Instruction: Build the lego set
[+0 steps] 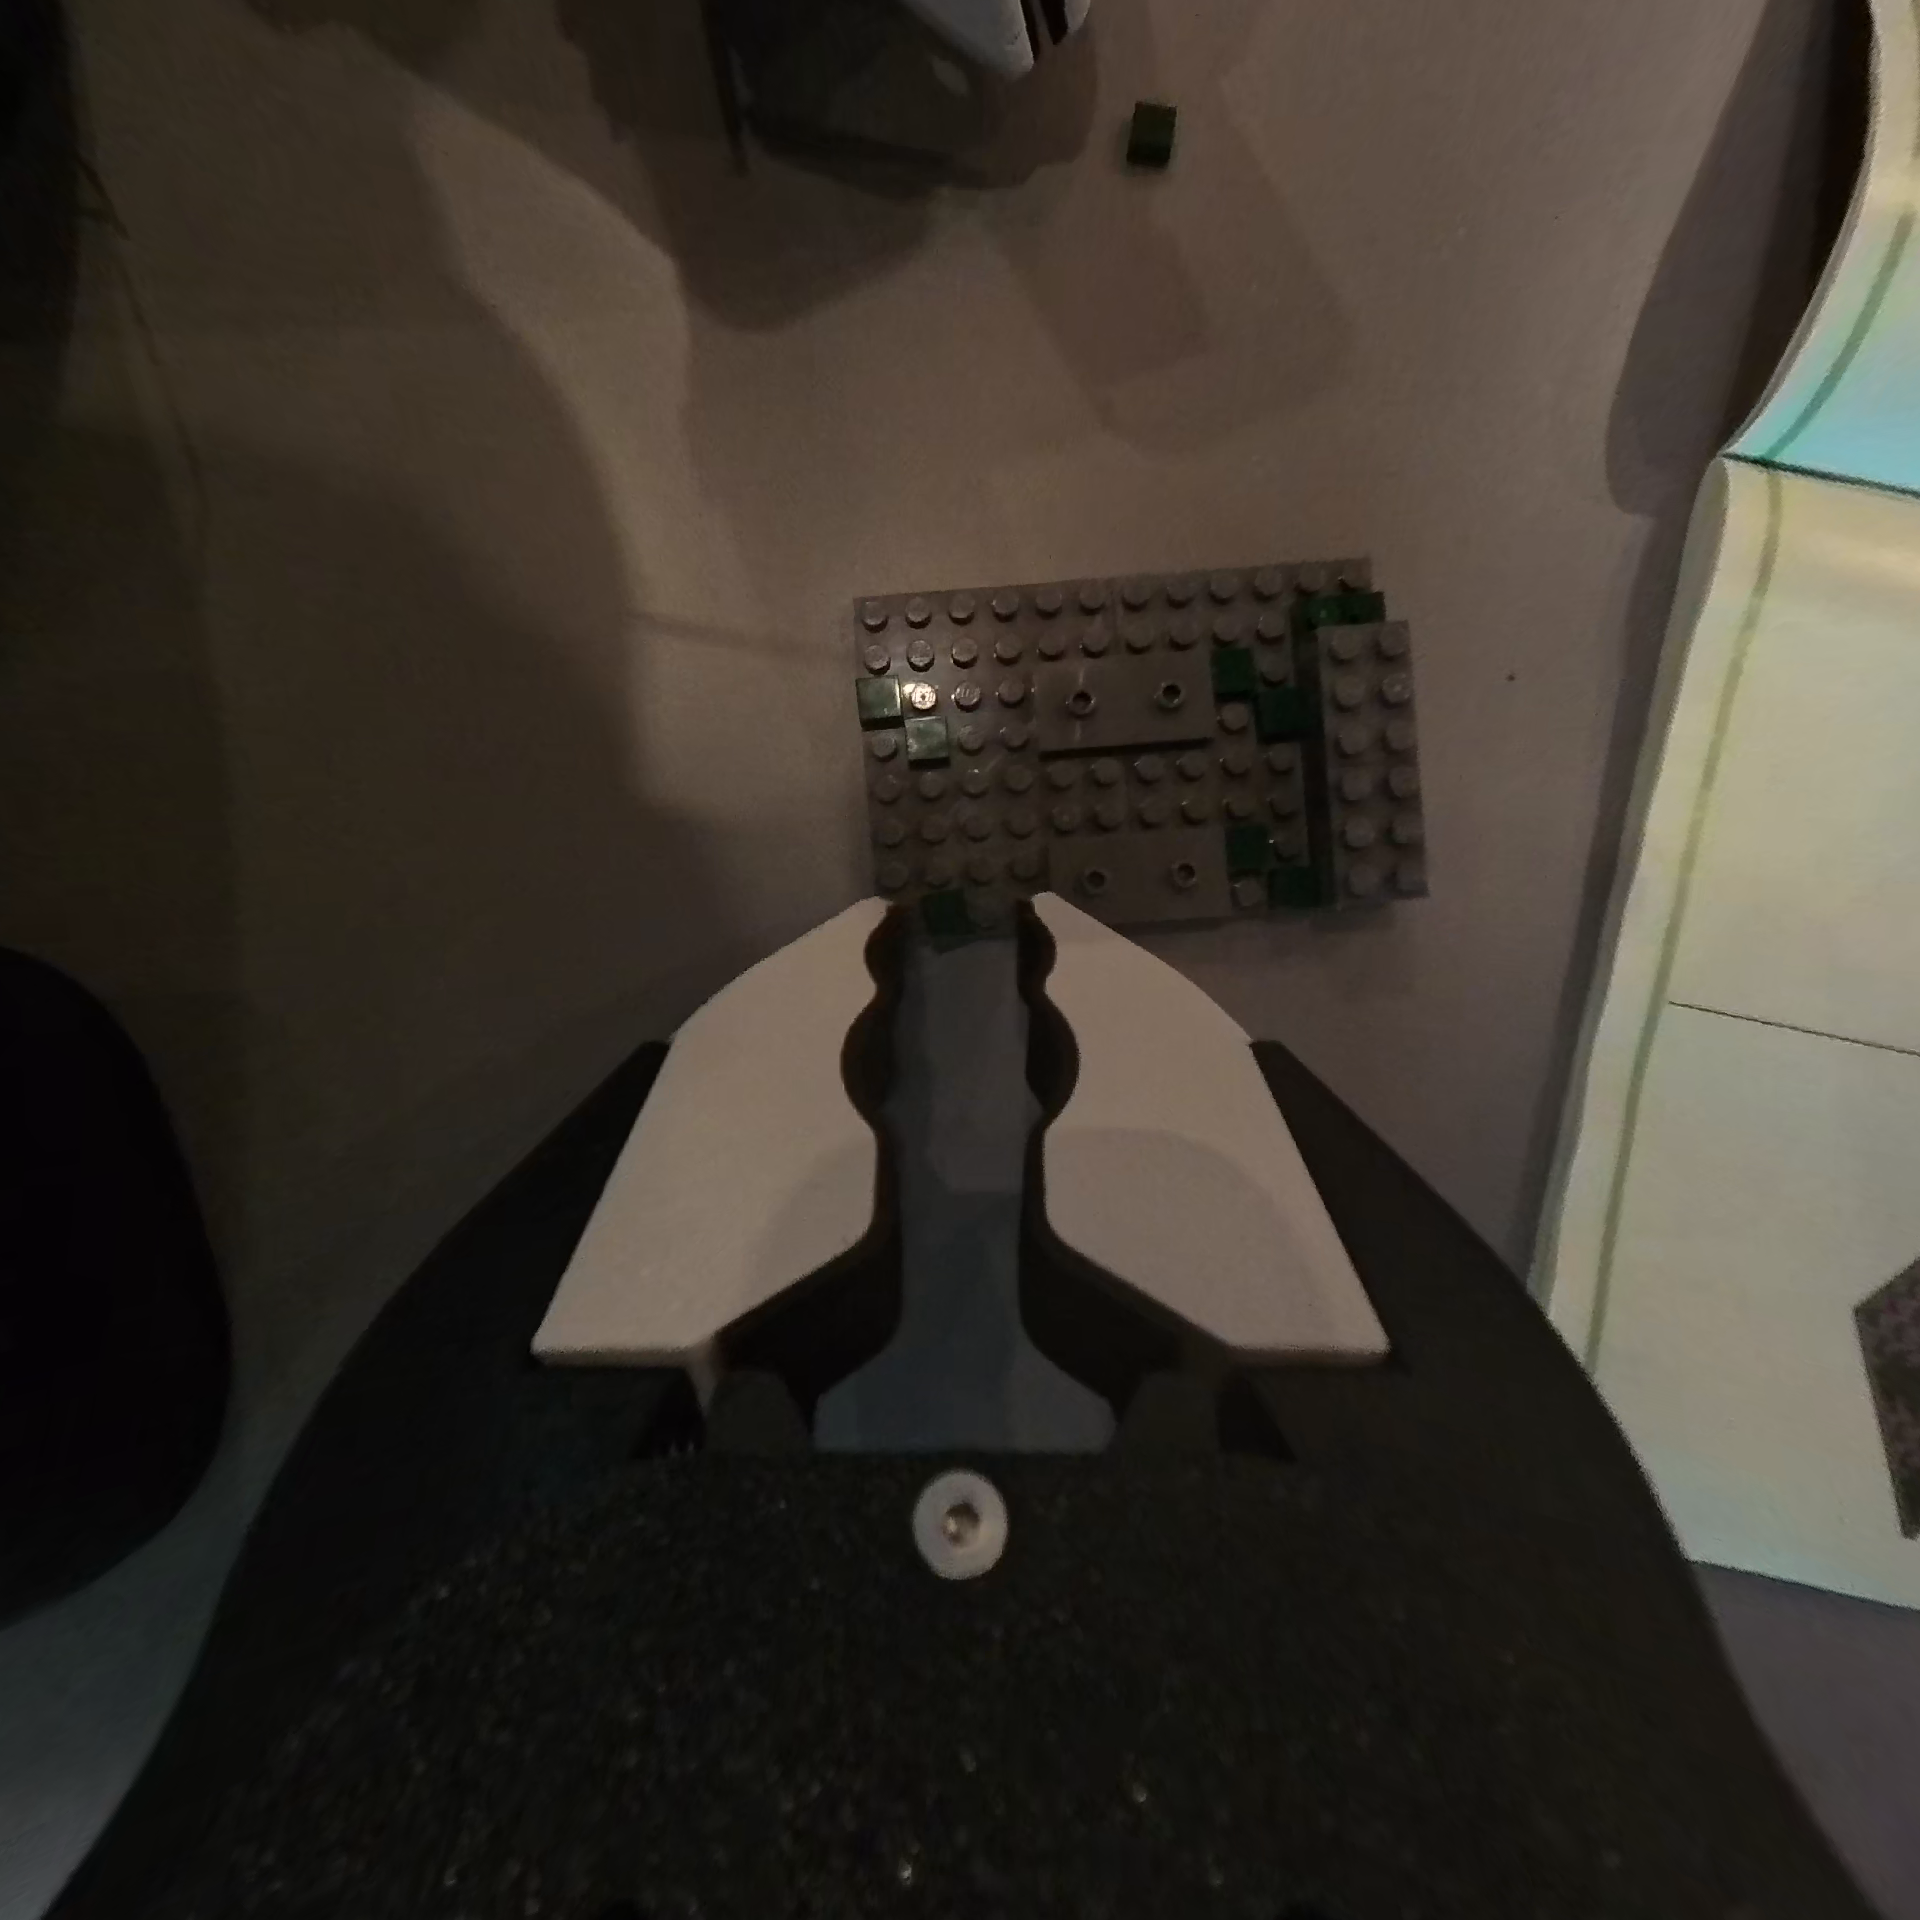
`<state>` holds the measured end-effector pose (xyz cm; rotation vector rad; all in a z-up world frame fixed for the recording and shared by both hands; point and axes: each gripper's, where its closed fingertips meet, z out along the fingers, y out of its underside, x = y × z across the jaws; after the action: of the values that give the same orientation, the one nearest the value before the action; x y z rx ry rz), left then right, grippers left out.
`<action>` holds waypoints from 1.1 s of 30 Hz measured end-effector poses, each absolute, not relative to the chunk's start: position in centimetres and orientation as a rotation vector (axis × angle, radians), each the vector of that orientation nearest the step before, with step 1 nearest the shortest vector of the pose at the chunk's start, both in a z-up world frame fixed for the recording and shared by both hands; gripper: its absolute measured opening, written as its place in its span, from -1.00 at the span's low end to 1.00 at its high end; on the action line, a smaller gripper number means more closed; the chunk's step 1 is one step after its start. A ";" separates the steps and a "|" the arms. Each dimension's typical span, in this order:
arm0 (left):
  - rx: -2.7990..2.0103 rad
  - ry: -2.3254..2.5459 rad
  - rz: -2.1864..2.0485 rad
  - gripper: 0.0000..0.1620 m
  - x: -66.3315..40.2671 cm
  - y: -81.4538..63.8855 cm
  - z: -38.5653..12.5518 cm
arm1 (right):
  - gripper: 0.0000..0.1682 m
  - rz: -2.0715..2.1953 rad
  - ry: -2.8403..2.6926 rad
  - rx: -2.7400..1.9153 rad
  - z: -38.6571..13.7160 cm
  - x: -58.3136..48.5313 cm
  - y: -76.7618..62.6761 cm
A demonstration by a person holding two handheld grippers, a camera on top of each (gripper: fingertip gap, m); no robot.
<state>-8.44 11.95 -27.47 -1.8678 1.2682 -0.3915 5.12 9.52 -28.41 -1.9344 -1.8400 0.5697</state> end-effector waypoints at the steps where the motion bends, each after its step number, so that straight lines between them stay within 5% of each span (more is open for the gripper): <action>1: -1.867 1.268 -0.391 -0.96 -8.4 11.9 -27.5 | -0.74 0.569 -1.841 -1.936 -28.4 5.1 9.5; 33: -1.840 1.272 -0.392 -0.98 -8.4 11.8 -27.0 | -0.66 0.504 -1.480 -1.855 -25.2 -0.3 8.5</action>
<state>-8.36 11.78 -27.04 -1.8395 1.2719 -0.3923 -0.28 8.52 -25.22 -1.8554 -1.4802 0.5038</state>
